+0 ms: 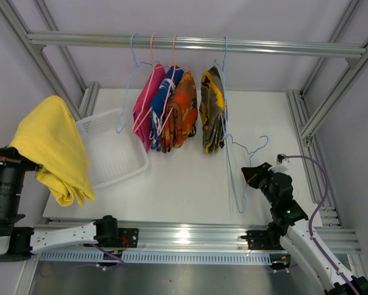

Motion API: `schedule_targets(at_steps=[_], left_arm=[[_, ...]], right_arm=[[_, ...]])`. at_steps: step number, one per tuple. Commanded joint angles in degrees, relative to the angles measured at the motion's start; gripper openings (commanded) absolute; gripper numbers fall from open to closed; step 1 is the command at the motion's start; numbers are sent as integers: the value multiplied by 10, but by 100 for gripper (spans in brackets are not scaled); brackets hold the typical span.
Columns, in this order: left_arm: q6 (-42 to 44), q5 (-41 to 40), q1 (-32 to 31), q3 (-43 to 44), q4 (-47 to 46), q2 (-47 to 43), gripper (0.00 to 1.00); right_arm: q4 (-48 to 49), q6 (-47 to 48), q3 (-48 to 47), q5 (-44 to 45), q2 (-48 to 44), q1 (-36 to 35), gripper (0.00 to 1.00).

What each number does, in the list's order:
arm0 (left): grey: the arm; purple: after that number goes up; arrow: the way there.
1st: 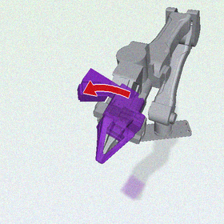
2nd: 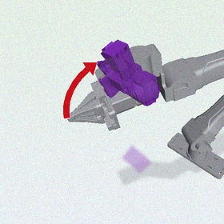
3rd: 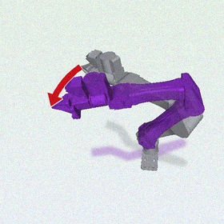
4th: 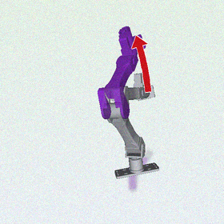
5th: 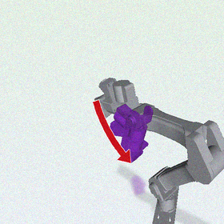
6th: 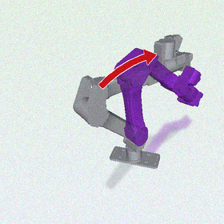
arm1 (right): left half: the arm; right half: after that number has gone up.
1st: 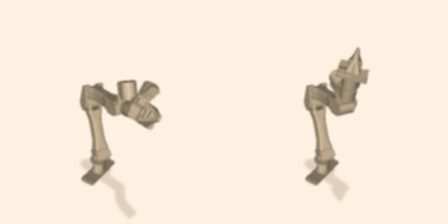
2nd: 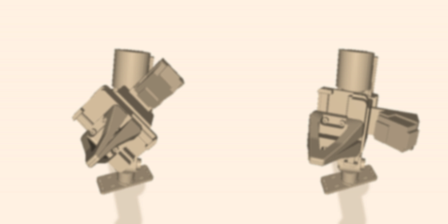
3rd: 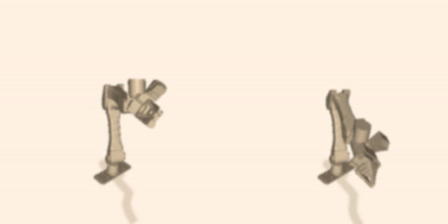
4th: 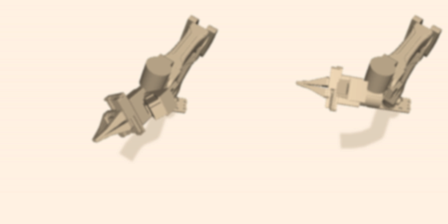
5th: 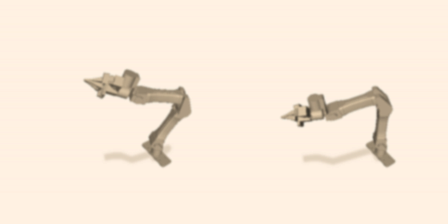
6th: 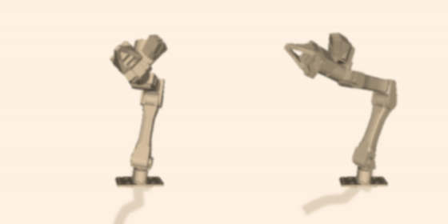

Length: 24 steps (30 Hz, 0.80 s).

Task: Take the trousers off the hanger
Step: Place the trousers in the bin.

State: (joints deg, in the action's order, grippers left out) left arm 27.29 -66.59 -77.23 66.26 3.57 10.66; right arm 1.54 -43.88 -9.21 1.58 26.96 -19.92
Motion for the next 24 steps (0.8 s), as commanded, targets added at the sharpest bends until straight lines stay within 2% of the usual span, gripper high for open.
schedule_targets(at_steps=[1,11,18,24], left_arm=[[28,23,1,-14,-60,-3,1],[14,-32,1,-108,-65,-56,1],[16,-56,6,-143,-64,-67,1],[72,-48,27,-168,-120,-59,1]], right_arm=[[31,5,4,-3,2,-3,0],[34,6,5,-8,2,-4,0],[37,7,7,-9,2,-5,0],[52,5,14,-26,7,-8,0]])
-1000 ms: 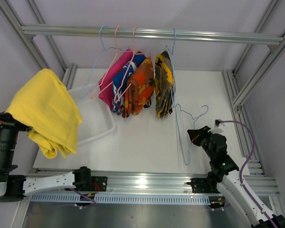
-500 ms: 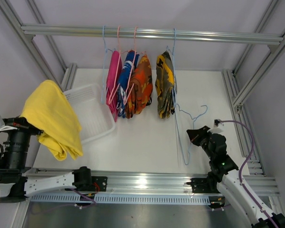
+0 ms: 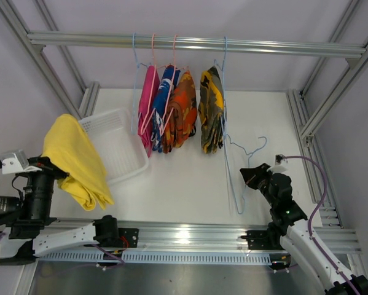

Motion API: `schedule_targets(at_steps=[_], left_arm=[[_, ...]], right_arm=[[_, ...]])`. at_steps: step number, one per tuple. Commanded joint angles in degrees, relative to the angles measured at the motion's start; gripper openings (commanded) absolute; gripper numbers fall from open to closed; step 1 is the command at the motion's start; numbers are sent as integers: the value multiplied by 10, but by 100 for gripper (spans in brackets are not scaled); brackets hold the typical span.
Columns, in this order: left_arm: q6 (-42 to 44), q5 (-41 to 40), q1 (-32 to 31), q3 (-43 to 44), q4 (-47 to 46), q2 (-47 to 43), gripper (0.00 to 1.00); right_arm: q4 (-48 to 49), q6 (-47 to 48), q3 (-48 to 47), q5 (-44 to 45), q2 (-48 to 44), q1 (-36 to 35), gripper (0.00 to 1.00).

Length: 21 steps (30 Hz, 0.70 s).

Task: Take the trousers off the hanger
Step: Place the trousers in the bin.

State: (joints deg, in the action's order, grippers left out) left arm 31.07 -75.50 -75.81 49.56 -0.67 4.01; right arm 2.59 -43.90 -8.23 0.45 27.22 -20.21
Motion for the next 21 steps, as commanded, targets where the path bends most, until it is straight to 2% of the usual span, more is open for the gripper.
schedule_targets(at_steps=[1,6,10,12,13,14,15,16,18,21], left_arm=[[37,43,15,-2,-82,11,1],[70,69,32,-15,-130,58,1],[73,91,81,-3,-151,120,1],[40,115,135,11,-142,146,1],[10,127,159,31,-83,175,1],[-68,163,182,56,-37,189,1],[-104,181,235,68,2,207,1],[-135,197,261,86,74,223,1],[-205,234,328,98,111,260,1],[-261,254,378,88,137,280,1]], right_arm=[[44,4,5,-17,5,-4,0],[48,4,7,-20,7,-8,0],[44,7,5,-22,6,-7,0],[46,7,7,-22,6,-8,0],[47,7,8,-24,6,-7,0],[48,8,8,-23,7,-8,0],[47,9,8,-23,8,-7,0],[46,10,8,-24,6,-7,0],[37,15,6,-23,5,-7,0],[26,23,5,-19,-6,-6,0]])
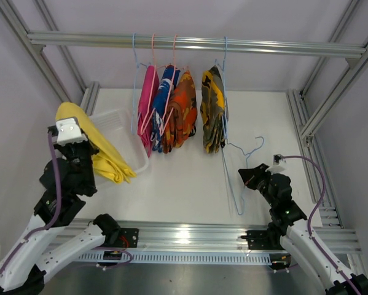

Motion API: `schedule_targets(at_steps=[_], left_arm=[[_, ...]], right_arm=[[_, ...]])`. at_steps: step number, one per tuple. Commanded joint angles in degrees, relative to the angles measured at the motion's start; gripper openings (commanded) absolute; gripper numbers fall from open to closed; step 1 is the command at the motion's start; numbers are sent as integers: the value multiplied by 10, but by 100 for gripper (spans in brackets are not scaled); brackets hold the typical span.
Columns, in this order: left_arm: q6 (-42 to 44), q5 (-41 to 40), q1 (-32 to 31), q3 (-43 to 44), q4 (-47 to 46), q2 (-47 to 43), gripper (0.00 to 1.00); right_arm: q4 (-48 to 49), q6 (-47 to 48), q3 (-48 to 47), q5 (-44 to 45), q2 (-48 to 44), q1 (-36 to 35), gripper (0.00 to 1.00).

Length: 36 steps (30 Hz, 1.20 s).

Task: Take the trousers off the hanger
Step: Place the trousers in the bin.

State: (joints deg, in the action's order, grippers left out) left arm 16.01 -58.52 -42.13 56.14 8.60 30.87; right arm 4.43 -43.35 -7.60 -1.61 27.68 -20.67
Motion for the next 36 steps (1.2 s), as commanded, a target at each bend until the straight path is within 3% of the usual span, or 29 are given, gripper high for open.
schedule_targets(at_steps=[1,12,30,36], left_arm=[[-138,86,50,20,53,17,1],[-264,70,139,10,144,83,1],[-346,-54,150,-13,181,33,1],[-354,-87,154,-11,173,53,1]], right_arm=[[7,19,-1,5,-12,-2,0],[6,31,8,-1,-13,6,0],[32,27,21,-17,5,8,0],[36,28,23,-19,6,8,0]])
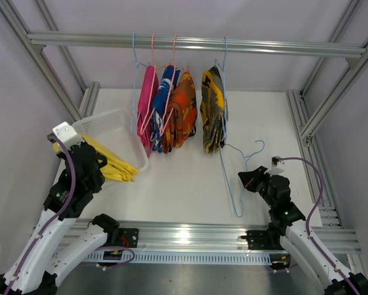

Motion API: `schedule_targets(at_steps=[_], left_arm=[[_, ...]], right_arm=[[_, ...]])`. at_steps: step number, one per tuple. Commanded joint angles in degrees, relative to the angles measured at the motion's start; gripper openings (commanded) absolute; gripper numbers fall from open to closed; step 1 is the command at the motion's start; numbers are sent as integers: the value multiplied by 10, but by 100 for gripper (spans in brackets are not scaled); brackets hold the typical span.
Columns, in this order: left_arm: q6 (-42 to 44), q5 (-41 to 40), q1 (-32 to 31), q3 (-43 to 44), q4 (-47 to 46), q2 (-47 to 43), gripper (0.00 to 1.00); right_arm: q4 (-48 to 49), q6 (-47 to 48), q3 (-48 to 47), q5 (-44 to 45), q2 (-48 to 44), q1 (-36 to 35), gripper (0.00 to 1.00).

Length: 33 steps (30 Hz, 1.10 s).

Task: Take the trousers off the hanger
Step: Place the trousers in the bin.

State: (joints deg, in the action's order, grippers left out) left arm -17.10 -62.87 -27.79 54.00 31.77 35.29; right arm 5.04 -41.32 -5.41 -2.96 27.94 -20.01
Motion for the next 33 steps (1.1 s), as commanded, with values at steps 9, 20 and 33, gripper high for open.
schedule_targets(at_steps=[9,20,33], left_arm=[[-183,-62,49,72,51,116,1],[-309,-75,71,106,134,233,1],[-392,-62,123,127,184,334,1]], right_arm=[[28,12,-1,-6,5,2,0],[14,26,-4,-2,1,5,0],[11,40,-7,-4,-1,9,0]])
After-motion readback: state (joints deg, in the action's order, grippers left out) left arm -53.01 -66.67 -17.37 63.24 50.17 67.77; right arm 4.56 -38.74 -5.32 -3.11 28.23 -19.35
